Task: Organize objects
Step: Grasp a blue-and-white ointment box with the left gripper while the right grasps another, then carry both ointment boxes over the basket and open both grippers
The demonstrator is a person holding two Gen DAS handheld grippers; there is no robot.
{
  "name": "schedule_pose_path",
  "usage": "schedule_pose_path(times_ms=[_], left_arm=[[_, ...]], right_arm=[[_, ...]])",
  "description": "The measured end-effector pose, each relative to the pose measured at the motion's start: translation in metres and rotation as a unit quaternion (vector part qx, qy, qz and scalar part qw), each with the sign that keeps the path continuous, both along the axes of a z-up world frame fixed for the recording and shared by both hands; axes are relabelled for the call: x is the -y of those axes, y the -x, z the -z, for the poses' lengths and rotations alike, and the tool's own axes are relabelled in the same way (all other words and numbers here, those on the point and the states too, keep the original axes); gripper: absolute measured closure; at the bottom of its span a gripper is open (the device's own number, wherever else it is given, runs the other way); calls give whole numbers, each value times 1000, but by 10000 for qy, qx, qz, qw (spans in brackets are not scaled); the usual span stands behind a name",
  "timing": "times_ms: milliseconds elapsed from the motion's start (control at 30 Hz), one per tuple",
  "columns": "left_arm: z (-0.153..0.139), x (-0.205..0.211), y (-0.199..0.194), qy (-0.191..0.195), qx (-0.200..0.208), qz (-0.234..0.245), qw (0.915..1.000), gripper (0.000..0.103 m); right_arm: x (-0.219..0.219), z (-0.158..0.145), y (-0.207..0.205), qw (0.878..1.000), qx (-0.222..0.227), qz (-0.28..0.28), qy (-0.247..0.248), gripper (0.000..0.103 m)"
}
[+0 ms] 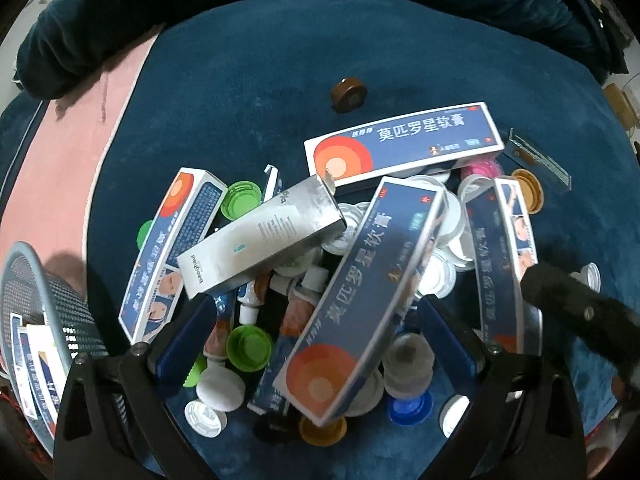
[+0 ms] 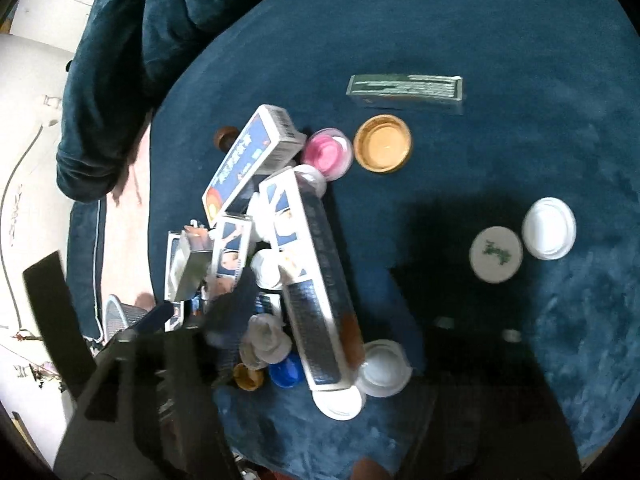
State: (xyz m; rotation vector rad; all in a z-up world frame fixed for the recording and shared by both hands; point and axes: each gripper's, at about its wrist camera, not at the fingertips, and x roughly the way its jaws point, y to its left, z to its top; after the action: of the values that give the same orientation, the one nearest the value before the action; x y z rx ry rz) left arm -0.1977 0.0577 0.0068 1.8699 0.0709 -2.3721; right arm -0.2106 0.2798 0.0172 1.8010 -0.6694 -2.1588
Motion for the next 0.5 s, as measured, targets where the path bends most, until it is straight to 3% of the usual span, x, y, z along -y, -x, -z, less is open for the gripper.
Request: schedule_pose_path(times_ms=[133, 233, 267, 300, 367, 433, 500], left_arm=[[8, 2, 1, -61, 73, 23, 10000, 6], [8, -2, -1, -112, 53, 167, 9998, 23], [6, -3, -2, -144, 34, 233, 9996, 32], [5, -4, -2, -188, 26, 277, 9994, 43], [2, -7, -4, -182, -5, 345, 9992, 51], [-6, -8, -6, -227, -73, 388, 9990, 59], [-14, -7, -9, -297, -122, 358, 9988, 59]], right_arm=[[10, 8, 0, 9996, 32, -165, -207, 31], [13, 16, 1, 9991, 101, -164, -373, 32], [12, 18, 1, 9991, 107, -148, -393, 37], [12, 18, 0, 9990, 109, -128, -408, 55], [10, 16, -1, 9990, 100, -118, -421, 73], [9, 13, -1, 9992, 54, -87, -386, 78], [9, 9, -3, 9995, 1, -55, -319, 78]])
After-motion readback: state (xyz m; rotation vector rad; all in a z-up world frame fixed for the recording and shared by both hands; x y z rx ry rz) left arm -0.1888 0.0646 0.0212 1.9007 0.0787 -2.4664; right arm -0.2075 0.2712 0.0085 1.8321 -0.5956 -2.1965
